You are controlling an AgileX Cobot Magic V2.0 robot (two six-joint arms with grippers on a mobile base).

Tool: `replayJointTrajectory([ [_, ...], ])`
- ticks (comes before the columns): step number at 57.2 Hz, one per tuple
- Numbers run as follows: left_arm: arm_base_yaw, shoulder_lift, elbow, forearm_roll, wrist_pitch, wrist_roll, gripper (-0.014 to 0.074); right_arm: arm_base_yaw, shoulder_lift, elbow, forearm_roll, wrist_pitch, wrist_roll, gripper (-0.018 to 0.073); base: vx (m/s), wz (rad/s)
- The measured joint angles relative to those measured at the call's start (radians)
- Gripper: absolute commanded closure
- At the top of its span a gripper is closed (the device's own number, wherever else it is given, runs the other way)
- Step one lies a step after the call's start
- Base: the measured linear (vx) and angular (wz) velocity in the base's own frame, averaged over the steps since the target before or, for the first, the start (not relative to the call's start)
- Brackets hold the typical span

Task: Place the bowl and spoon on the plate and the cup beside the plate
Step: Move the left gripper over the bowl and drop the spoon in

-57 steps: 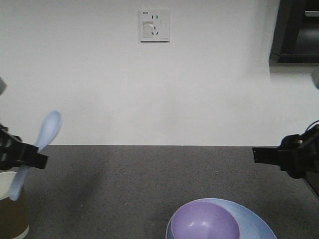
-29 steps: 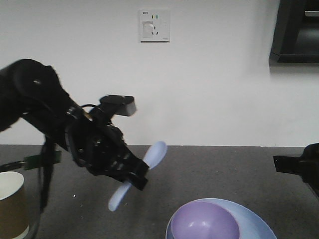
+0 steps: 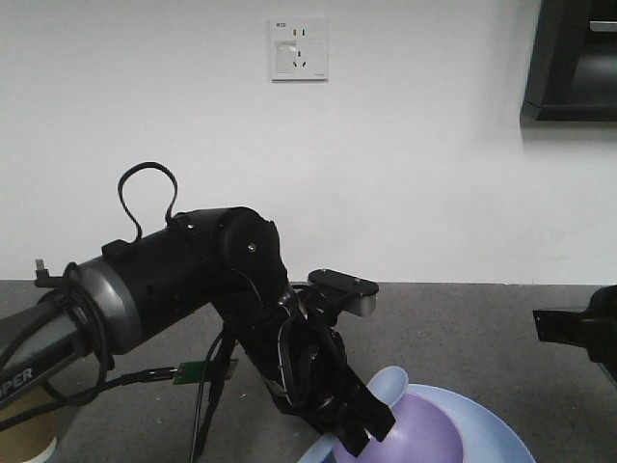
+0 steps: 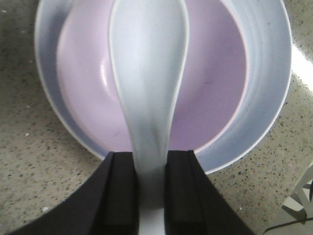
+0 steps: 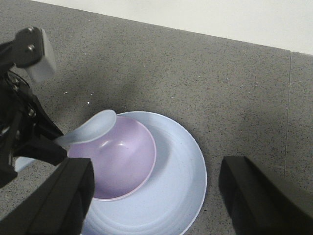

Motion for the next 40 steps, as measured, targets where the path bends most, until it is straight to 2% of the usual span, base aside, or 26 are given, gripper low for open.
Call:
replayJointTrajectory([
  [7,-0.01,0.008,-0.003,0.001,0.0,0.0,0.051,0.0,0.0,0.0,-0.002,0.001,0.0,-0.0024,0.0,0.0],
  [28,-0.011,0.011,-0.004,-0.001,-0.024,-0.019,0.0149,0.0,0.0,0.0,-0.002,0.005,0.0,-0.0022,0.0,0.0],
  [40,-0.011,0.011,-0.004,-0.001,-0.026,-0.026,0.0099,0.0,0.0,0.0,-0.002,0.008,0.001,-0.0022,0.0,0.0],
])
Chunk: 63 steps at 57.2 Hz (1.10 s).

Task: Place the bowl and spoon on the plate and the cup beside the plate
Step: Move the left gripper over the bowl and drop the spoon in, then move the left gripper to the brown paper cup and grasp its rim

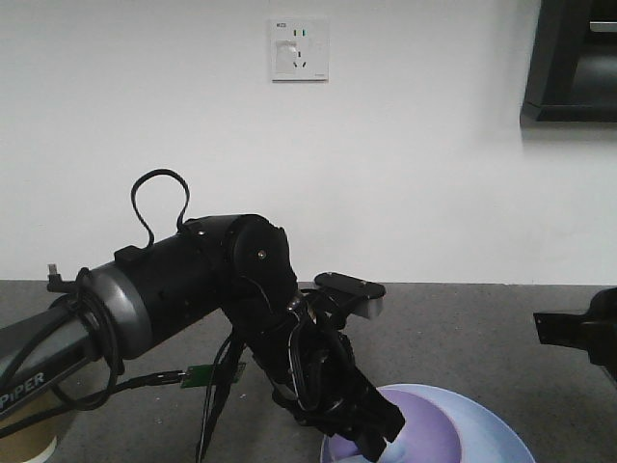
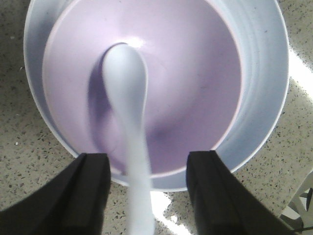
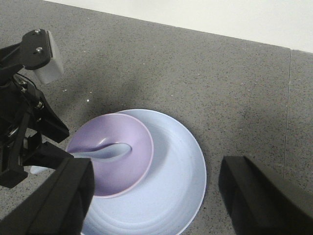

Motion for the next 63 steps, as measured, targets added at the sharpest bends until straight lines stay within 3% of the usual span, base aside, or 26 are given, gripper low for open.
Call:
replayJointTrajectory([
  [10,0.0,-0.012,-0.036,0.017,0.019,-0.002,0.01,0.0,0.0,0.0,-0.005,0.001,0.002,-0.0022,0.0,0.0],
  [18,0.0,-0.082,-0.079,0.085,0.024,-0.02,0.01,0.0,0.0,0.0,-0.008,0.001,0.002,-0.0022,0.0,0.0],
  [24,0.0,-0.171,-0.095,0.202,0.03,-0.052,0.01,0.0,0.0,0.0,-0.008,0.001,0.002,-0.0022,0.0,0.0],
  [33,0.015,-0.285,-0.096,0.483,0.037,-0.15,0.0105,0.0,0.0,0.0,-0.008,0.001,0.002,-0.0022,0.0,0.0],
  [36,0.041,-0.319,-0.096,0.542,0.037,-0.17,0.0114,0.0,0.0,0.0,-0.008,0.001,0.002,-0.0022,0.0,0.0],
  [41,0.101,-0.359,-0.096,0.578,0.038,-0.182,0.013,0.0,0.0,0.0,-0.008,0.001,0.002,-0.0022,0.0,0.0],
  [54,0.291,-0.431,0.044,0.594,0.037,-0.164,0.0154,0.0,0.0,0.0,-0.008,0.001,0.002,-0.0022,0.0,0.0],
  [63,0.378,-0.426,0.218,0.599,0.036,-0.143,0.0154,0.0,0.0,0.0,-0.008,0.001,0.002,-0.0022,0.0,0.0],
])
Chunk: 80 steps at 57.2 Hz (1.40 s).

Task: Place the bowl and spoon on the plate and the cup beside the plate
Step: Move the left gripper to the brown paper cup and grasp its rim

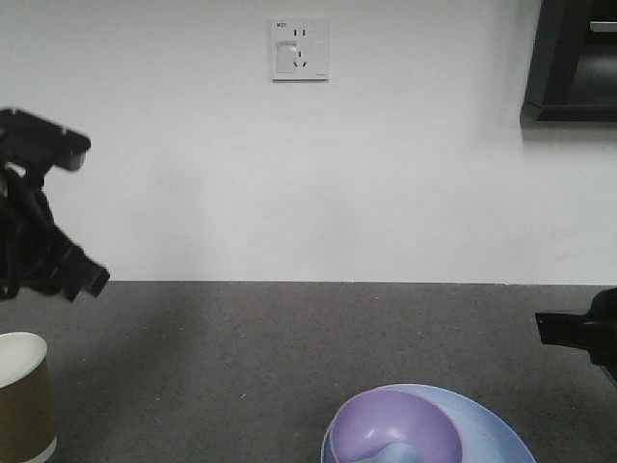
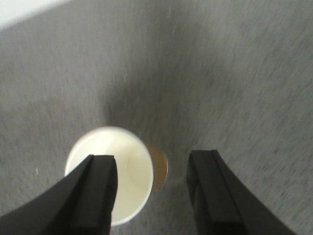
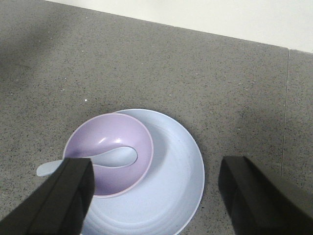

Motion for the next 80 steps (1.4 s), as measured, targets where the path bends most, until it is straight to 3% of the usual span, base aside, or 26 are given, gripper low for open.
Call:
replayJointTrajectory([
  [14,0.027,0.035,0.149,0.0,-0.002,0.031,0.0154,0.0,0.0,0.0,0.0,0.0,0.0,-0.0022,0.0,0.0],
  [45,0.029,0.117,0.156,0.068,-0.036,0.017,0.0169,0.0,0.0,0.0,0.0,0.0,0.0,-0.0022,0.0,0.0],
  [52,0.044,0.129,0.156,0.07,-0.045,0.003,0.0272,0.0,0.0,0.0,0.0,0.0,0.0,-0.0022,0.0,0.0],
  [63,0.075,0.13,0.156,0.073,-0.05,-0.005,0.0603,0.0,0.0,0.0,0.0,0.0,0.0,-0.0022,0.0,0.0],
  [80,0.08,0.129,0.155,0.052,-0.053,-0.005,0.0604,0.0,0.0,0.0,0.0,0.0,0.0,-0.0022,0.0,0.0],
])
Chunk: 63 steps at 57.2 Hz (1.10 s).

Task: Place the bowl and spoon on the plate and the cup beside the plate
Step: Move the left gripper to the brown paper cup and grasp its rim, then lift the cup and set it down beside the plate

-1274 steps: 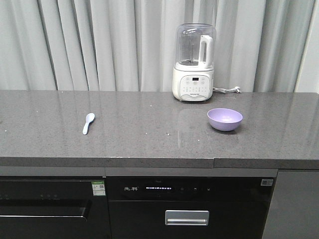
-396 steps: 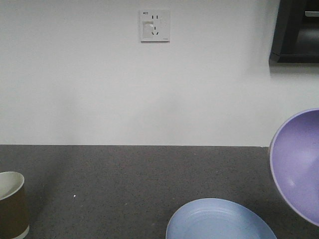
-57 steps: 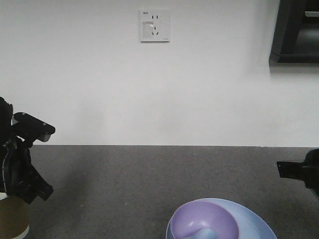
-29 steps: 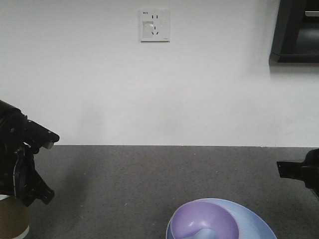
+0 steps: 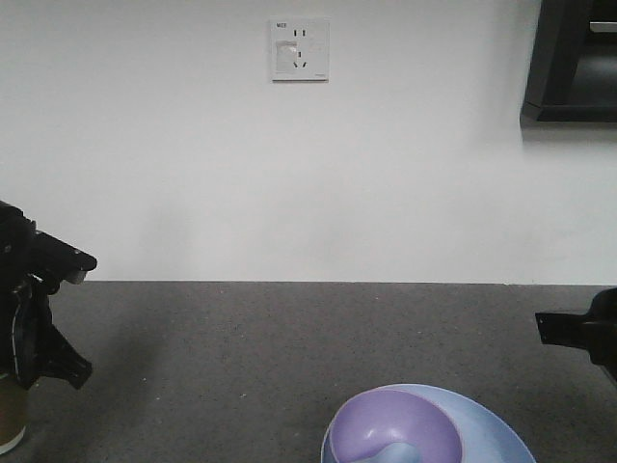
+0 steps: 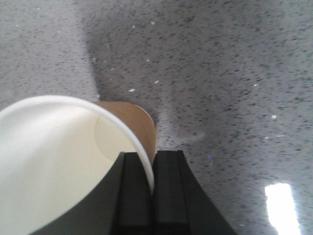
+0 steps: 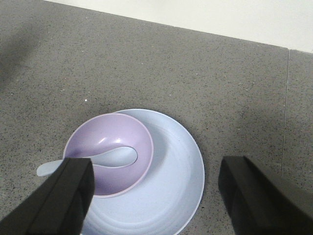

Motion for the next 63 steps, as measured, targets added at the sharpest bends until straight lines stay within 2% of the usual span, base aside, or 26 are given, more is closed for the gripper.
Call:
replayJointTrajectory([
  [6,0.0,-0.006,-0.014,-0.074,0.009,0.008,0.0603,0.0,0.0,0.0,0.0,0.0,0.0,-0.0022,0.0,0.0],
  [17,-0.009,-0.036,-0.116,-0.3,0.038,0.08,0.0599,0.0,0.0,0.0,0.0,0.0,0.0,-0.0022,0.0,0.0],
  [24,-0.068,-0.049,-0.199,-0.36,0.044,0.091,0.0597,0.0,0.0,0.0,0.0,0.0,0.0,-0.0022,0.0,0.0],
  [41,-0.286,-0.013,-0.274,-0.382,0.048,0.074,0.0596,0.0,0.0,0.0,0.0,0.0,0.0,-0.0022,0.0,0.0],
  [63,-0.452,0.105,-0.275,-0.344,0.05,0.027,0.0596,0.0,0.0,0.0,0.0,0.003,0.0,-0.0022,0.0,0.0],
])
